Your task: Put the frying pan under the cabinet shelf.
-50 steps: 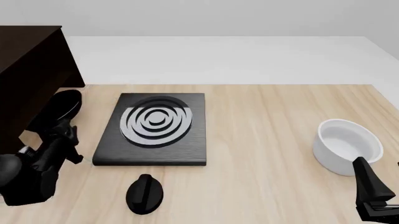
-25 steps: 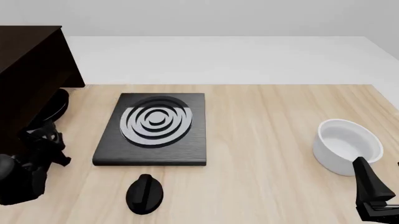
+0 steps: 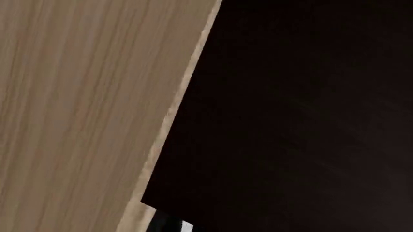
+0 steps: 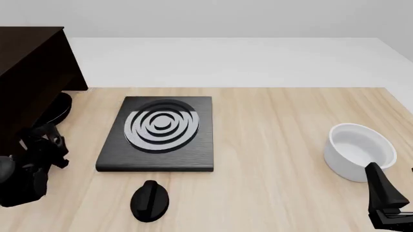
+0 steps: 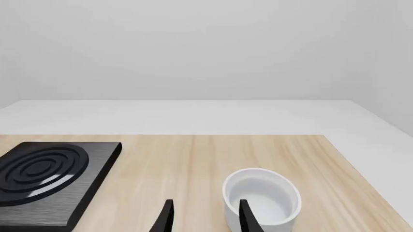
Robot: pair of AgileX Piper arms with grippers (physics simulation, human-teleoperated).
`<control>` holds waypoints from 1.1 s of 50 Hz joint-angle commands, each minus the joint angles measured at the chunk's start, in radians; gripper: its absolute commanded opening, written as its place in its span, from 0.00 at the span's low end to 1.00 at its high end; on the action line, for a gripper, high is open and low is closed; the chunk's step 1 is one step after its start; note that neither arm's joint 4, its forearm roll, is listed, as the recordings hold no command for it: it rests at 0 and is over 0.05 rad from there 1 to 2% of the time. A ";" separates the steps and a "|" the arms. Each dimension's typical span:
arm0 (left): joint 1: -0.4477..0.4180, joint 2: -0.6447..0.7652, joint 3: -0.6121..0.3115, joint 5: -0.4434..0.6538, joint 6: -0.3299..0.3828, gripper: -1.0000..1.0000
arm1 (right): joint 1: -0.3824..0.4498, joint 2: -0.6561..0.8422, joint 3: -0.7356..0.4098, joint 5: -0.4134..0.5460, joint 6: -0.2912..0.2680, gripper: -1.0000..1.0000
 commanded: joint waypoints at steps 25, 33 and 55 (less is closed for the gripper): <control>-0.124 -0.486 0.269 0.258 0.469 1.00 | 0.000 0.000 0.000 0.000 0.000 1.00; -0.174 -0.755 0.342 0.460 0.506 1.00 | 0.000 0.000 0.000 0.000 0.000 1.00; -0.264 -1.286 0.421 0.984 0.549 1.00 | 0.000 0.000 0.000 0.000 0.000 1.00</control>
